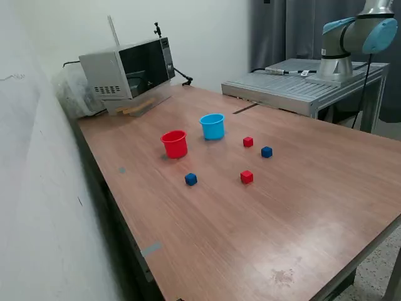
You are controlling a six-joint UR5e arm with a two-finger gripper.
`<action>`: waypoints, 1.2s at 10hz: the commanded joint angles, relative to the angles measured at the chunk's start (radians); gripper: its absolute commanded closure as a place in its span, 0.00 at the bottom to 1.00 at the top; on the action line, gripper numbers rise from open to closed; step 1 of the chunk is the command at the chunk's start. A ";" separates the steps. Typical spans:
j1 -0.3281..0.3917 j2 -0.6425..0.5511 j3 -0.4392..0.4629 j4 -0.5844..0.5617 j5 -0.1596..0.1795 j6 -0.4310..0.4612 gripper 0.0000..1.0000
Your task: Place red objects in the red bin, and blue objects in the blue bin.
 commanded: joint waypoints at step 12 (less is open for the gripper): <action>0.013 0.601 0.135 -0.697 0.075 0.055 0.00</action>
